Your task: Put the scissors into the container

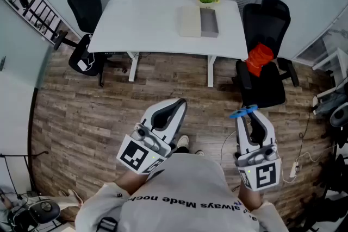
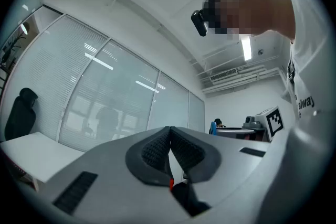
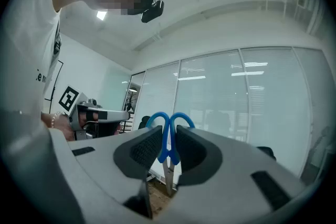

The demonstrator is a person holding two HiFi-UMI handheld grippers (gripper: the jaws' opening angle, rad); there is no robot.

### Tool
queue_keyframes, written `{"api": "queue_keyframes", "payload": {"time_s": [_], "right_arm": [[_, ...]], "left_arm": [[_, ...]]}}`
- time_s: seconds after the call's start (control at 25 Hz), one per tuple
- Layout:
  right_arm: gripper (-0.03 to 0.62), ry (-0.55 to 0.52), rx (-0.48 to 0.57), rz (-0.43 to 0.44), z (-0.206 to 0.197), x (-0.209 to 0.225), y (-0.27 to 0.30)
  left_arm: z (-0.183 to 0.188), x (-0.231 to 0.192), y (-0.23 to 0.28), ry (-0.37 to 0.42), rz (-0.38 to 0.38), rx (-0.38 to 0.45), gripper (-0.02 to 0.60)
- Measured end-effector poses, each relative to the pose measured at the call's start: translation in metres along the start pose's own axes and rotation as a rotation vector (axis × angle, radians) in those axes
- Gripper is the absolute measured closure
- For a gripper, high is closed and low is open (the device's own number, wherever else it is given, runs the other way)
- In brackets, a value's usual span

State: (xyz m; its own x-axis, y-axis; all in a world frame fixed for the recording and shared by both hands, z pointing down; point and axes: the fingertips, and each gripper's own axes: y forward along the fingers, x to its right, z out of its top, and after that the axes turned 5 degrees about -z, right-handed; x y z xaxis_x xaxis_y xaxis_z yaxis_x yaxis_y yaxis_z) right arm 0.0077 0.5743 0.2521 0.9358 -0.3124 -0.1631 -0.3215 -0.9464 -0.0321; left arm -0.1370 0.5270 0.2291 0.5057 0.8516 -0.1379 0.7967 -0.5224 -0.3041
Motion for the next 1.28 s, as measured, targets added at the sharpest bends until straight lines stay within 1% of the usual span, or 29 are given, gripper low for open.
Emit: {"api": "queue_keyframes", "payload": {"time_s": [0.16,0.36,0.76,0.96,1.28], "right_arm": [[0.500,0.033,-0.002,0.000,-0.003,-0.002,0.012],[0.500,0.028,0.010,-0.019,0.000,-0.007,0.021],[0.499,0.040,0.010,-0.030,-0.007,0.001,0.029],[0.500,0.044,0.011,-0.018,-0.011,0.008,0.045],[0.500,0.040,0.020,-0.010,-0.014,0.039,0.074]], "left_arm": [[0.002,-0.012,-0.001,0.001,-0.003,0.003,0.563],[0.003,-0.024,-0.003,0.006,-0.018,-0.004,0.561],[-0.002,-0.030,0.003,0.005,-0.026,-0.002,0.561],[-0.003,-0.042,0.014,0.010,-0.019,0.000,0.563],[-0.014,-0.062,0.052,0.016,-0.025,-0.009,0.563]]}}
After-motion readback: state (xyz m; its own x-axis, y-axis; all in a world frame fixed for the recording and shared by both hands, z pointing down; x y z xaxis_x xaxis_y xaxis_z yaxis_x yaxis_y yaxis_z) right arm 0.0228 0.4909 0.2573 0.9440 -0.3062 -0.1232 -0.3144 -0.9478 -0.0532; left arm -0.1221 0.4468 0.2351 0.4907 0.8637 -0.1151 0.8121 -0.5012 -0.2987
